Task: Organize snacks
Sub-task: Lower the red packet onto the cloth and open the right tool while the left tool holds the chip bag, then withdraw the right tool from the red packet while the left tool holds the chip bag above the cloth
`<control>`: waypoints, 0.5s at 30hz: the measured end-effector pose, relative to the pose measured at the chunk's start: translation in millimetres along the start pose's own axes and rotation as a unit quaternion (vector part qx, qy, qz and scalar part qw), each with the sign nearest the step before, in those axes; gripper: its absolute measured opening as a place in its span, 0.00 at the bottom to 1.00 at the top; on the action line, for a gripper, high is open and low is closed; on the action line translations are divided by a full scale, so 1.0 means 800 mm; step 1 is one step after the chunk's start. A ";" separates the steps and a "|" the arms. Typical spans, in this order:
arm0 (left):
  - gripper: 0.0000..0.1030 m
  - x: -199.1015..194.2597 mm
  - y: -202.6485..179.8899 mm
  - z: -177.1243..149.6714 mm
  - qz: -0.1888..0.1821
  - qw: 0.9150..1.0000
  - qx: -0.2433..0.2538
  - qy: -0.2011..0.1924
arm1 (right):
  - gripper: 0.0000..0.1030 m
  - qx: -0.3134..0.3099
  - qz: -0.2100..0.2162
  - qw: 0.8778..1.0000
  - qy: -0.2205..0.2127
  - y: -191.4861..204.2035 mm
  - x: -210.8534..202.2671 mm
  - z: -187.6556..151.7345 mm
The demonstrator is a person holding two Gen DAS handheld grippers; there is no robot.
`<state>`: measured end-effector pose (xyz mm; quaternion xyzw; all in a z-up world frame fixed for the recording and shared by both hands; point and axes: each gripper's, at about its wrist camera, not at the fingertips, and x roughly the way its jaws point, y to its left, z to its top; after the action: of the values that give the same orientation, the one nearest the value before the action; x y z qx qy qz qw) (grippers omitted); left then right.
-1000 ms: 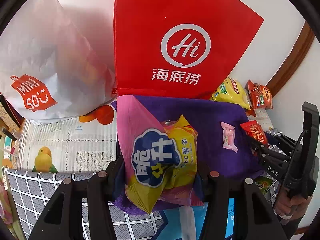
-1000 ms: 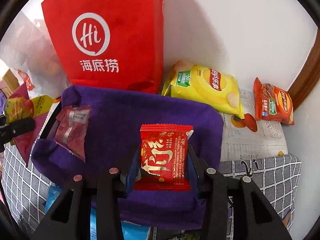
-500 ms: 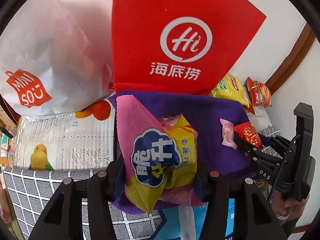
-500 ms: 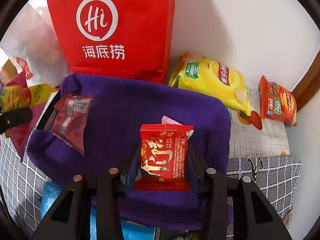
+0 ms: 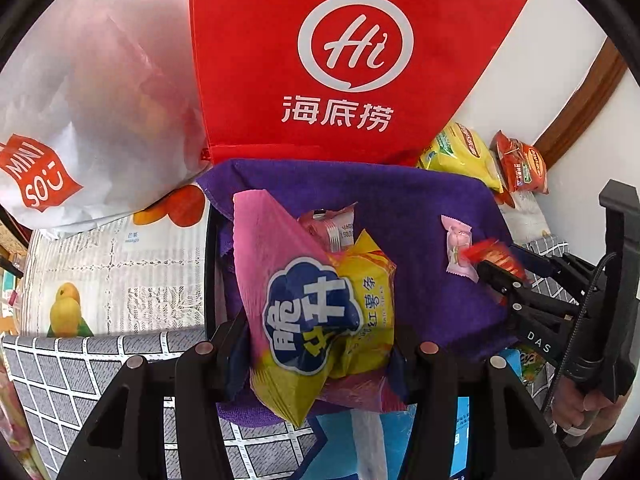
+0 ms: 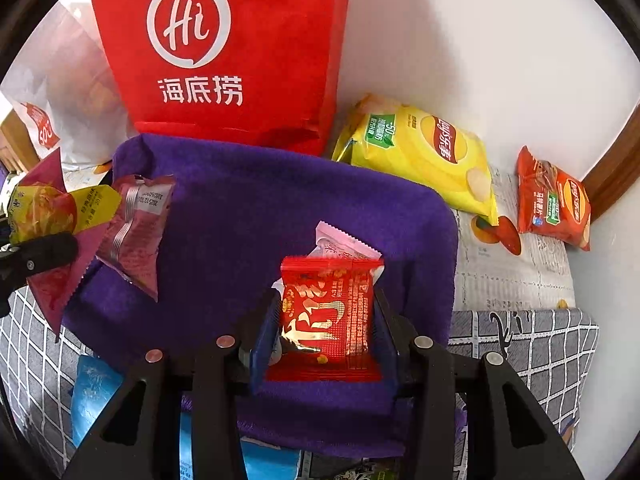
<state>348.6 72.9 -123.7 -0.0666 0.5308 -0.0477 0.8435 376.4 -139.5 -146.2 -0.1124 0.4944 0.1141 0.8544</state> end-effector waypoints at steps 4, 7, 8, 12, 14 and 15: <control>0.51 0.003 0.001 0.000 0.001 1.000 -0.003 0.002 | 0.52 0.003 0.001 1.000 -0.001 -0.001 -0.002 0.000; 0.51 0.005 0.002 -0.001 0.002 1.000 -0.006 0.004 | 0.54 0.008 0.004 1.000 -0.009 -0.003 -0.010 0.001; 0.51 0.007 0.002 -0.001 0.003 1.000 -0.006 0.006 | 0.54 0.010 0.004 1.000 -0.012 -0.004 -0.013 0.002; 0.52 0.015 0.000 -0.001 0.008 1.000 -0.009 0.012 | 0.55 0.021 0.009 0.999 -0.038 -0.009 -0.034 0.004; 0.52 0.019 -0.001 -0.001 0.014 1.000 -0.009 0.017 | 0.56 0.029 0.013 0.998 -0.055 -0.013 -0.046 0.004; 0.52 0.021 -0.002 -0.002 0.015 1.000 -0.009 0.019 | 0.57 0.033 0.015 0.997 -0.062 -0.015 -0.051 0.005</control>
<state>354.6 68.7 -138.7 -0.0649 0.5478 -0.0313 0.8335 363.5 -153.4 -108.2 -0.0698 0.4460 0.1177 0.8845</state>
